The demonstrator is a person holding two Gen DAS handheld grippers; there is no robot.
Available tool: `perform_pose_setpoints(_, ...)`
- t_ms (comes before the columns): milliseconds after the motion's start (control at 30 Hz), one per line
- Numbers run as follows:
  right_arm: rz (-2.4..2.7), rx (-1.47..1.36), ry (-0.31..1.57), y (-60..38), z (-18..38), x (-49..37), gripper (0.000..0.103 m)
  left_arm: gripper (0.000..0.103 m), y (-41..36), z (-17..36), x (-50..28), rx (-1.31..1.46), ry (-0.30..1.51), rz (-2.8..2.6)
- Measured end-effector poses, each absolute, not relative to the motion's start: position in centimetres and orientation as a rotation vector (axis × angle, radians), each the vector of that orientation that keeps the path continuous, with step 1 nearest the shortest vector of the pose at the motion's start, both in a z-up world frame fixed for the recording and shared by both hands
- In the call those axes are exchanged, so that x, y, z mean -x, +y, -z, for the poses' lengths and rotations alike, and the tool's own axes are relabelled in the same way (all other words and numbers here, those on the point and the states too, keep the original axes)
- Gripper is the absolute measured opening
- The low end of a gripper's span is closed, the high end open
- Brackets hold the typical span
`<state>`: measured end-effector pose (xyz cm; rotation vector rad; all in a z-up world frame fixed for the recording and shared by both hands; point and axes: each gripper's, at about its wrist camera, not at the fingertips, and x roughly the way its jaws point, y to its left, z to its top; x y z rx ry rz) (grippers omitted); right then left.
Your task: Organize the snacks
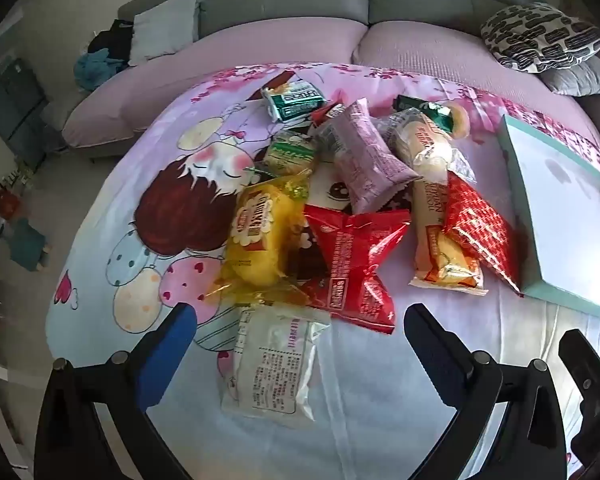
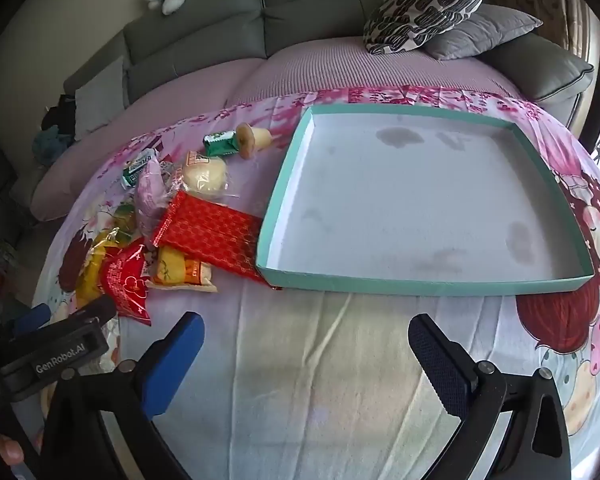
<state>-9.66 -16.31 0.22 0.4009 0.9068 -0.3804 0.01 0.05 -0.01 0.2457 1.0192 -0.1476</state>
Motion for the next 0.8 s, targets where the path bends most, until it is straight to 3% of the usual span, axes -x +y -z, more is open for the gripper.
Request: perform_pose_setpoints(800,0.410,-0.386,0.908,-17.0,-0.2,10.1,0.103,0.103,-0.4,0.9,-0.4,-0.266,1.058,0.188)
